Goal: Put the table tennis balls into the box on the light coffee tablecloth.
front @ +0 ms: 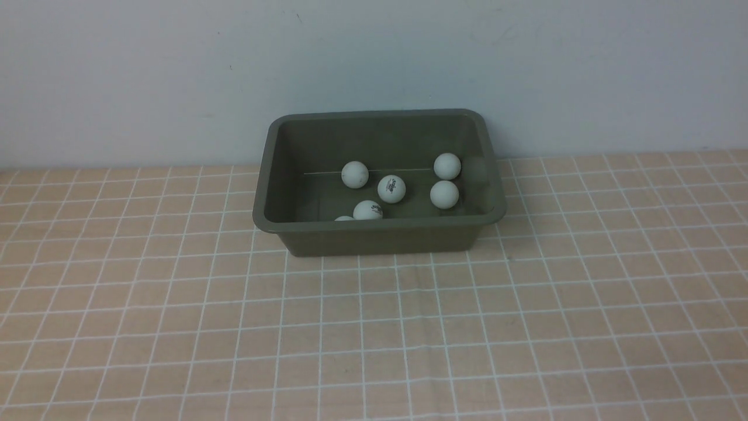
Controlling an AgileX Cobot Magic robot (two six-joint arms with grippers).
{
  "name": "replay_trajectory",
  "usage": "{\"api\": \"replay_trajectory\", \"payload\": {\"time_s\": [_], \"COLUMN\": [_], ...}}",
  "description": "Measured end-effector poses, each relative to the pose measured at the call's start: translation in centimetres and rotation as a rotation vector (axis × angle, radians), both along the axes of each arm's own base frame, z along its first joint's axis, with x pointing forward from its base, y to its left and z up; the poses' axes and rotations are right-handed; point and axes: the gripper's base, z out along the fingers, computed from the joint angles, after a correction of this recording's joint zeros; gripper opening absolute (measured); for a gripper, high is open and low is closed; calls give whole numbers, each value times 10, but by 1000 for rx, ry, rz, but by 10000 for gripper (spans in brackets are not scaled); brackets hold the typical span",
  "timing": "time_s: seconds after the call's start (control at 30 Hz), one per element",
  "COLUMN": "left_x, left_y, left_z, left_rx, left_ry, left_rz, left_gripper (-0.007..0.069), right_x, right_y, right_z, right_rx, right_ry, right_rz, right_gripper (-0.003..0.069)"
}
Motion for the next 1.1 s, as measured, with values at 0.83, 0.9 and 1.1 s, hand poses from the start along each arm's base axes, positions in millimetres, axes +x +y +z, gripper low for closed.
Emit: {"api": "replay_trajectory", "payload": {"time_s": [0.83, 0.9, 1.1], "left_x": [-7, -7, -6], "left_y": [-7, -7, -7], "left_z": [-32, -32, -31], "left_rx": [12, 7, 7], "left_ry": [117, 112, 98], "left_rz": [-93, -96, -96], "left_gripper": [-69, -69, -69], "right_x": [0, 0, 0], "right_y": [0, 0, 0], "right_z": [0, 0, 0], "right_rx": [0, 0, 0], "right_ry": [0, 0, 0], "right_rz": [0, 0, -1], "right_gripper": [-15, -15, -15]}}
